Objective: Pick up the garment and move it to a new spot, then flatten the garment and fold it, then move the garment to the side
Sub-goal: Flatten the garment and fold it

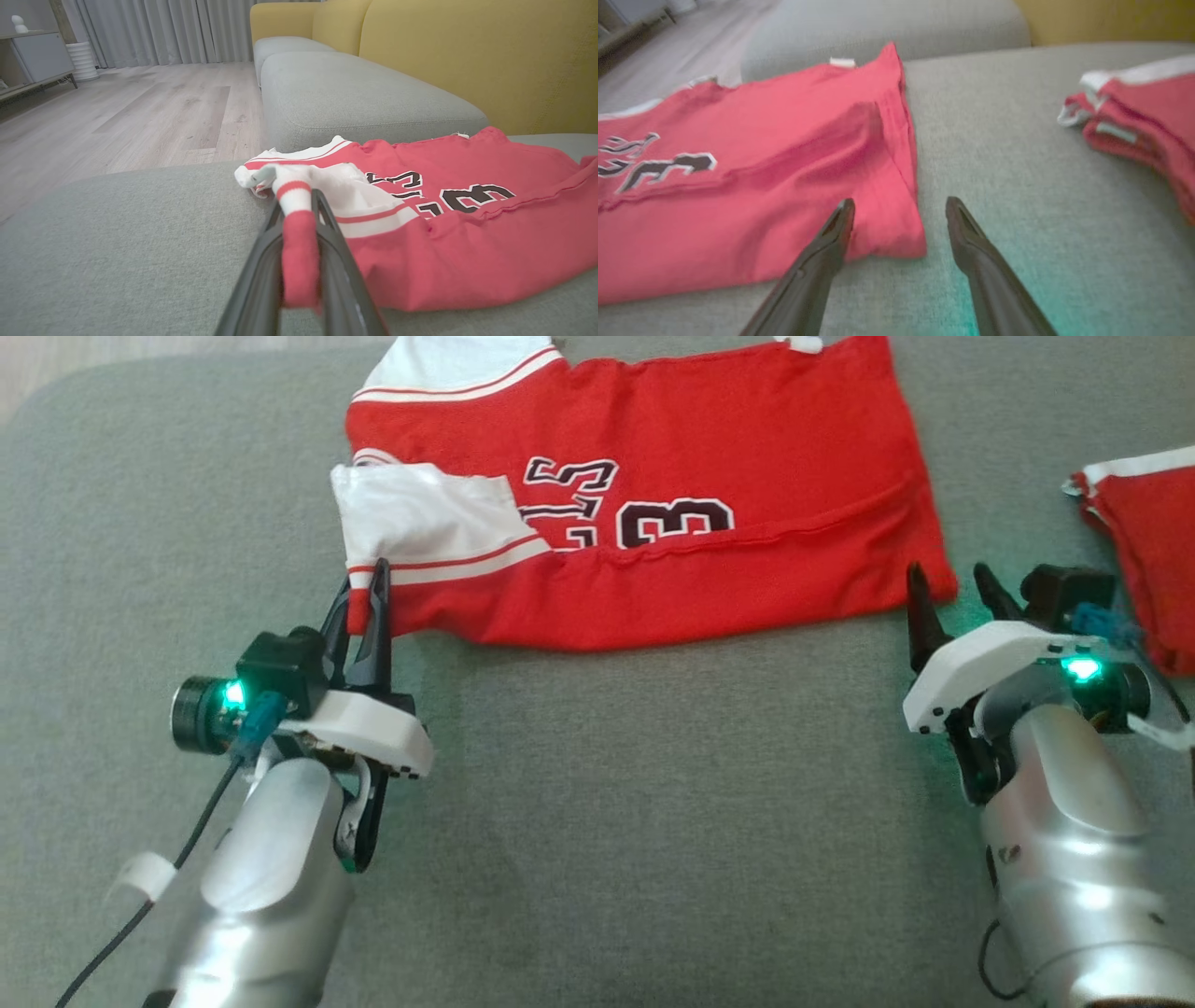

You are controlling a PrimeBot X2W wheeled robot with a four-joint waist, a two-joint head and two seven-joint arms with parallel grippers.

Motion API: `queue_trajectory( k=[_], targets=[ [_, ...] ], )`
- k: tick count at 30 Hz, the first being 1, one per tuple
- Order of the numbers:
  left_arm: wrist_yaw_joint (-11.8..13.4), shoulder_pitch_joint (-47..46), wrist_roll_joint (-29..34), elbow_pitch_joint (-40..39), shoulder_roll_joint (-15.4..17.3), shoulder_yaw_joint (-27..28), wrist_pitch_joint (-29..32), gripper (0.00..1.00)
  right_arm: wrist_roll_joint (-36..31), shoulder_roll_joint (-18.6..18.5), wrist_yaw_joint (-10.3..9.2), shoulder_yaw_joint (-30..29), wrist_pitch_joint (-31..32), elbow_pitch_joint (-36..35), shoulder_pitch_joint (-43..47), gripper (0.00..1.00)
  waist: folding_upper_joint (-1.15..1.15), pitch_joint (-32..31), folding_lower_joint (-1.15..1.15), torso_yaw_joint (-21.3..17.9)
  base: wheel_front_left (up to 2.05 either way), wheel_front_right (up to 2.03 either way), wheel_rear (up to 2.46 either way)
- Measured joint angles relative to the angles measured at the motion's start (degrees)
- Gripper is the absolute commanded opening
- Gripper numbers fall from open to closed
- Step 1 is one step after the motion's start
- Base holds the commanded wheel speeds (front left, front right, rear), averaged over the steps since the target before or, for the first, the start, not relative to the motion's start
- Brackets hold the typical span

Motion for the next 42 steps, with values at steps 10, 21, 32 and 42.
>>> queue_trajectory(
  k=[10,21,32,42],
  targets=[
    [0.0,0.1,0.0,-1.1,-0.1,-1.3,0.0,0.0,-9.3,-0.6,0.0,-4.7,2.9,11.1,-6.5,0.35,0.0,0.4,-0.01,2.0,0.0,0.0,0.0],
    [0.8,2.5,-0.3,0.6,1.4,-1.3,1.7,0.0,-13.5,-0.3,0.0,-5.9,-2.2,13.9,-6.6,0.0,0.0,-1.7,0.0,0.6,0.0,0.0,0.0],
    [1.0,10.1,-1.0,2.4,3.9,-3.0,6.4,0.0,-8.4,0.1,0.0,-6.4,-6.9,16.1,0.8,0.0,0.0,-8.3,-0.01,-1.5,0.0,0.0,0.0],
    [0.0,20.4,-3.1,-3.4,5.4,-5.2,14.1,0.0,-4.6,0.2,0.0,-6.2,-6.4,15.6,7.6,0.0,0.0,-13.5,-0.02,-3.1,0.0,0.0,0.0]
  ],
)
